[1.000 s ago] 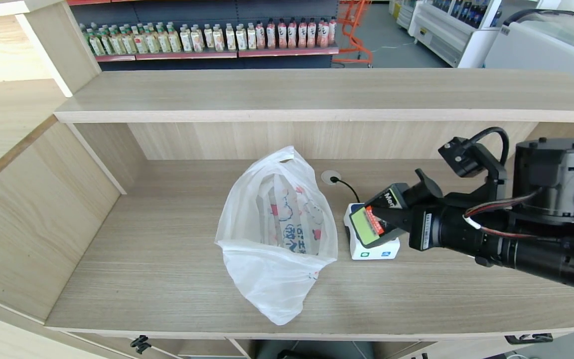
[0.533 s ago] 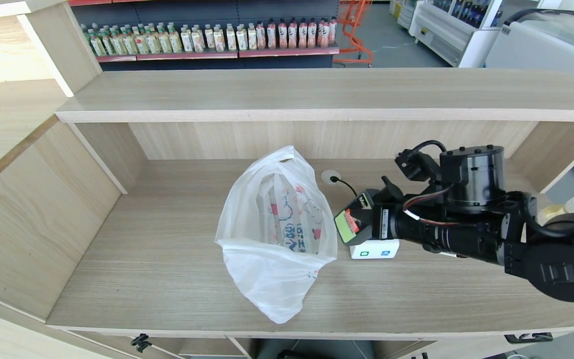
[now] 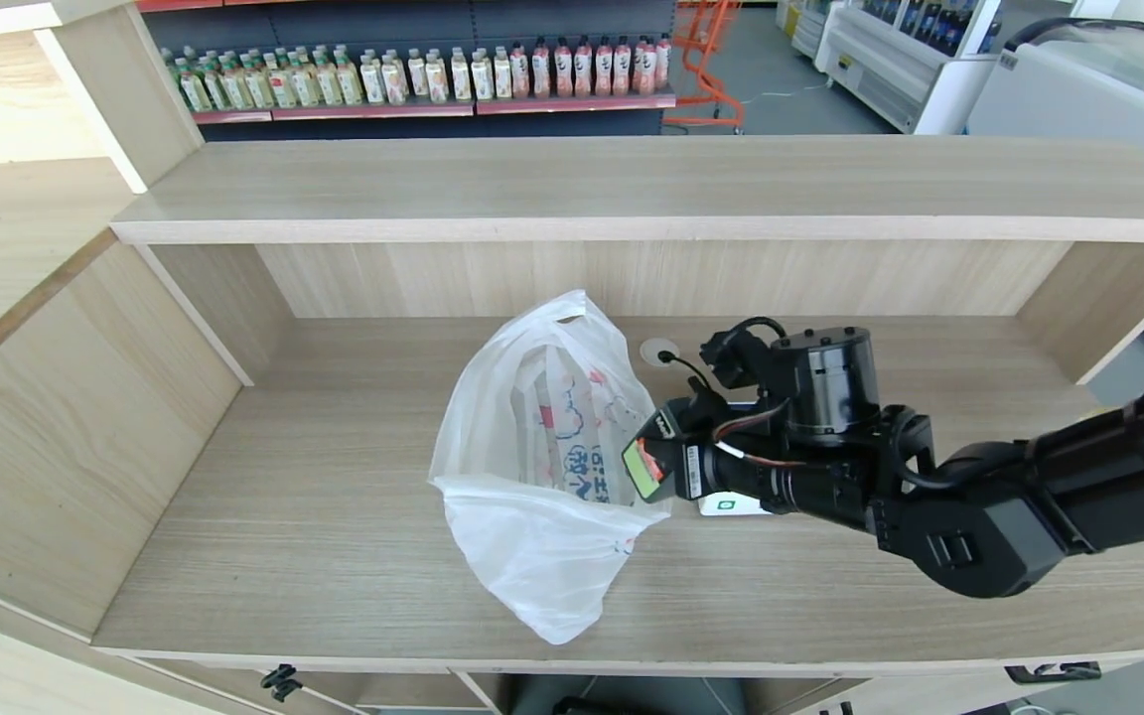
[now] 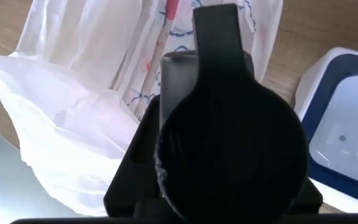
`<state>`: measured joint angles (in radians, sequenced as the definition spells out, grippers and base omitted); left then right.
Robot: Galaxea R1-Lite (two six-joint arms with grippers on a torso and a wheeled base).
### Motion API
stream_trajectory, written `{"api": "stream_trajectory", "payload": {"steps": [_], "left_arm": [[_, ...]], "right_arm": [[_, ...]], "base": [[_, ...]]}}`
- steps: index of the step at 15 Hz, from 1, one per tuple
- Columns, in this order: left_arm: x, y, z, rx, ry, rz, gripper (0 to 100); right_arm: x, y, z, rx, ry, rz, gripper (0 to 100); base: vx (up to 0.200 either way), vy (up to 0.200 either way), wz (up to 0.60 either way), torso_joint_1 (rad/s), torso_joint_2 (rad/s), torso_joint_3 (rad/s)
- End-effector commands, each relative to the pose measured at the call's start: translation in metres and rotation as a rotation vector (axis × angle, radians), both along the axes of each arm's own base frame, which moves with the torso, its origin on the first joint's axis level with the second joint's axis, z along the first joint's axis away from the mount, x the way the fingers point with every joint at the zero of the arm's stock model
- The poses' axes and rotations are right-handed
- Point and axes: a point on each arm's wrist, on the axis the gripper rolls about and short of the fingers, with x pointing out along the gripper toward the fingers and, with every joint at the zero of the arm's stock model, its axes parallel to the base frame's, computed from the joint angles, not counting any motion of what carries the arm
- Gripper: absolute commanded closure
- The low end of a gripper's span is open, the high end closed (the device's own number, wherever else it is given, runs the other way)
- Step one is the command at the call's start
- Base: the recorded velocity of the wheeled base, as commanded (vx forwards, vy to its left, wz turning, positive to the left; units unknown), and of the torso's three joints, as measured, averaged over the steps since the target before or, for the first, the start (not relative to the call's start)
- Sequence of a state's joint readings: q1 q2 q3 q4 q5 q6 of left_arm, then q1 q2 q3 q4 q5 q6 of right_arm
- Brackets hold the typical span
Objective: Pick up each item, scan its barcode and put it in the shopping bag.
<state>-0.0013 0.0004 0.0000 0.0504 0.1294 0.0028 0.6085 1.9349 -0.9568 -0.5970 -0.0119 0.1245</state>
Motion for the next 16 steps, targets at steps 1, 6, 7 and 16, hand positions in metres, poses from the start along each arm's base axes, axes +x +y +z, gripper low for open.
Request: {"api": "stream_trajectory", "payload": {"steps": [1, 6, 7, 16], "left_arm": [[0.0, 0.0, 0.0, 0.0, 0.0, -0.001, 0], [0.0, 0.0, 0.0, 0.0, 0.0, -0.001, 0], [0.0, 0.0, 0.0, 0.0, 0.0, -0.001, 0], [0.0, 0.0, 0.0, 0.0, 0.0, -0.001, 0]], "right_arm": [[0.01, 0.019, -0.019, -0.019, 0.001, 0.031, 100], [0.027, 0.037, -0.034, -0.067, -0.041, 0.069, 100], [0.028, 0.038, -0.037, -0.079, -0.039, 0.072, 100], [0.028, 0.031, -0.007, 0.029, -0.041, 0.105, 0]], "base": [[0.0, 0.0, 0.0, 0.0, 0.0, 0.0], [0.0, 0.0, 0.0, 0.0, 0.0, 0.0], [0.0, 0.0, 0.0, 0.0, 0.0, 0.0], [0.0, 0.0, 0.0, 0.0, 0.0, 0.0]]}}
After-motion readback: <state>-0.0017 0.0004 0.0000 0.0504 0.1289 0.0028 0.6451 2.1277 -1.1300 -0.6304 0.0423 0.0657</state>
